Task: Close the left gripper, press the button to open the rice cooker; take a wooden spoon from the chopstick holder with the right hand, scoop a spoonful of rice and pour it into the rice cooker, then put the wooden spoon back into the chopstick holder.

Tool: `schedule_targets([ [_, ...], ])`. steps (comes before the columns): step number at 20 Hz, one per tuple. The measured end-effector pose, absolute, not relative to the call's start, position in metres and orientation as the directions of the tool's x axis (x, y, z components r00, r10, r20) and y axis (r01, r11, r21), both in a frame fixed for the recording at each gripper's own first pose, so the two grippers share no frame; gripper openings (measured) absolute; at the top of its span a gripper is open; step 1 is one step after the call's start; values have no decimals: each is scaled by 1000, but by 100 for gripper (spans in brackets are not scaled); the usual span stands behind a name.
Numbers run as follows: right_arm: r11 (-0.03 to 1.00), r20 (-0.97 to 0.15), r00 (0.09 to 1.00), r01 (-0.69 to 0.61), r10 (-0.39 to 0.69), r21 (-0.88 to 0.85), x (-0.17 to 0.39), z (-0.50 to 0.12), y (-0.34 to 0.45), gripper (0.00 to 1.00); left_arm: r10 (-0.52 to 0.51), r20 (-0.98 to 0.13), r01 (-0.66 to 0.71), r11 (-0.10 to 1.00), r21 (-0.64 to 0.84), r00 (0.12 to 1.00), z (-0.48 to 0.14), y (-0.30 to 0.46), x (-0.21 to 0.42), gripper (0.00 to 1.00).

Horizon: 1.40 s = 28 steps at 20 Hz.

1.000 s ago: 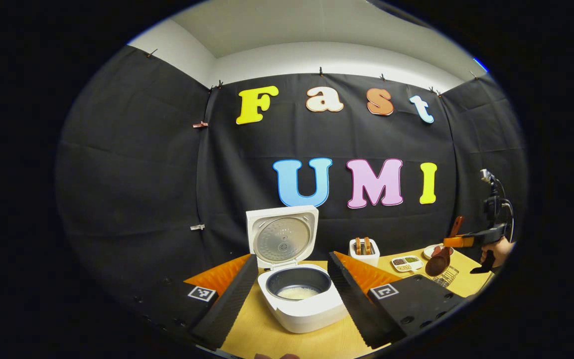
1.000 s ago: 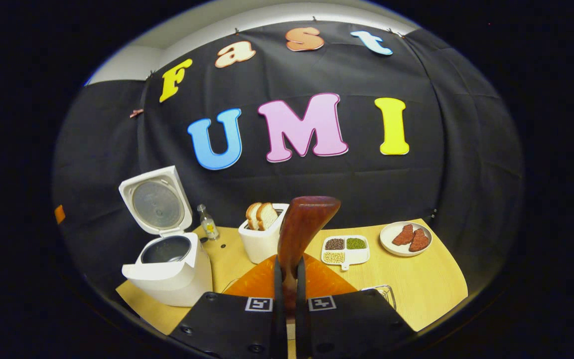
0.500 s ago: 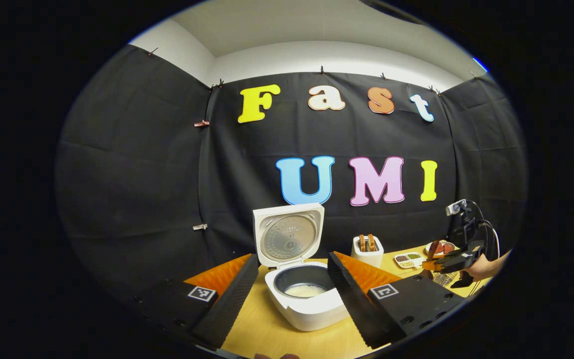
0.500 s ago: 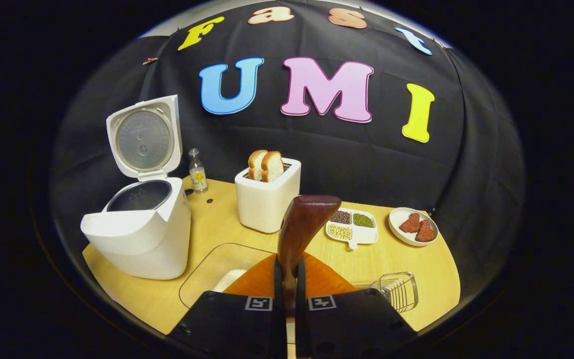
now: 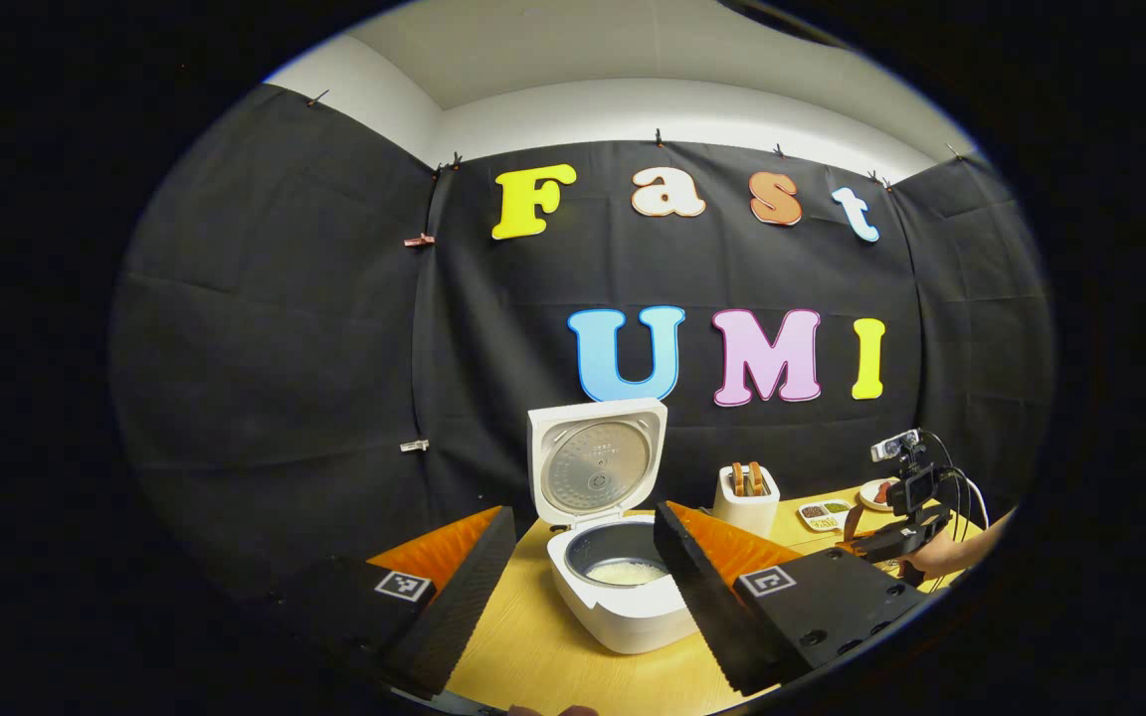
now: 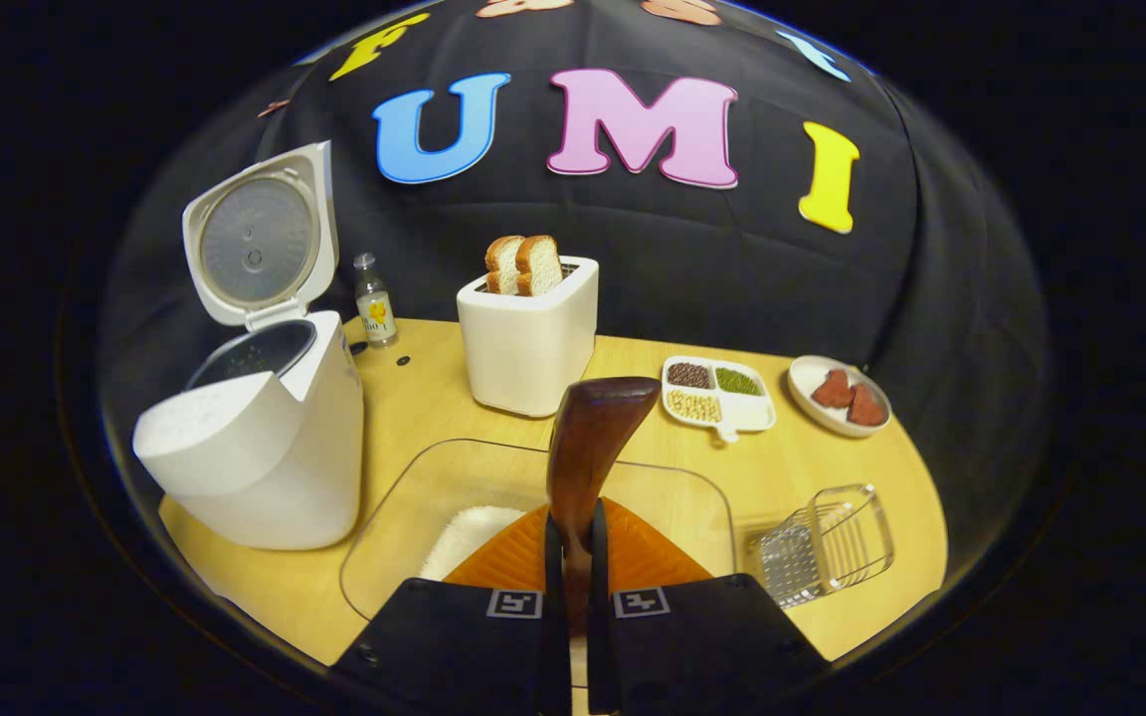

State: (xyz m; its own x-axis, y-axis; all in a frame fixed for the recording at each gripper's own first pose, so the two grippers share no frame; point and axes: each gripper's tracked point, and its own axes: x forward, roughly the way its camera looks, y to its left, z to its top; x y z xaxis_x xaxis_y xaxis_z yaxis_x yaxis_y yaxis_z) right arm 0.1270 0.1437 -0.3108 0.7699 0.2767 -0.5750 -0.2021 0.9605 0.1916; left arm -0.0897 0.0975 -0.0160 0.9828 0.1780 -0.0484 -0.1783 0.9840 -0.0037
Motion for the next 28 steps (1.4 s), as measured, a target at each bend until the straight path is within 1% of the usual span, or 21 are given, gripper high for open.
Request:
schedule_targets([
  [4,934,-576,766,-86,285,347,128,-313,143,11,190,-43,-190,982,-5,981,-16,103,-93,96],
  [9,850,-589,754,79,291,521,134,-323,130,11,201,-42,-201,979,-6,979,-15,108,-98,96],
  [11,792,-575,754,122,318,598,132,-320,124,11,201,-39,-201,979,-6,979,-15,109,-98,96],
  [14,696,-520,793,179,316,695,139,-305,107,11,203,-38,-204,979,-10,978,-15,109,-97,96],
  [19,585,-459,836,217,301,781,142,-285,80,11,201,-35,-201,979,-20,979,-16,109,-96,96],
  [23,544,-432,849,217,305,811,136,-267,67,11,202,-36,-203,979,-24,979,-17,108,-96,96],
  [28,497,-386,862,190,328,847,134,-228,68,11,199,-36,-200,979,-31,979,-20,107,-97,96],
])
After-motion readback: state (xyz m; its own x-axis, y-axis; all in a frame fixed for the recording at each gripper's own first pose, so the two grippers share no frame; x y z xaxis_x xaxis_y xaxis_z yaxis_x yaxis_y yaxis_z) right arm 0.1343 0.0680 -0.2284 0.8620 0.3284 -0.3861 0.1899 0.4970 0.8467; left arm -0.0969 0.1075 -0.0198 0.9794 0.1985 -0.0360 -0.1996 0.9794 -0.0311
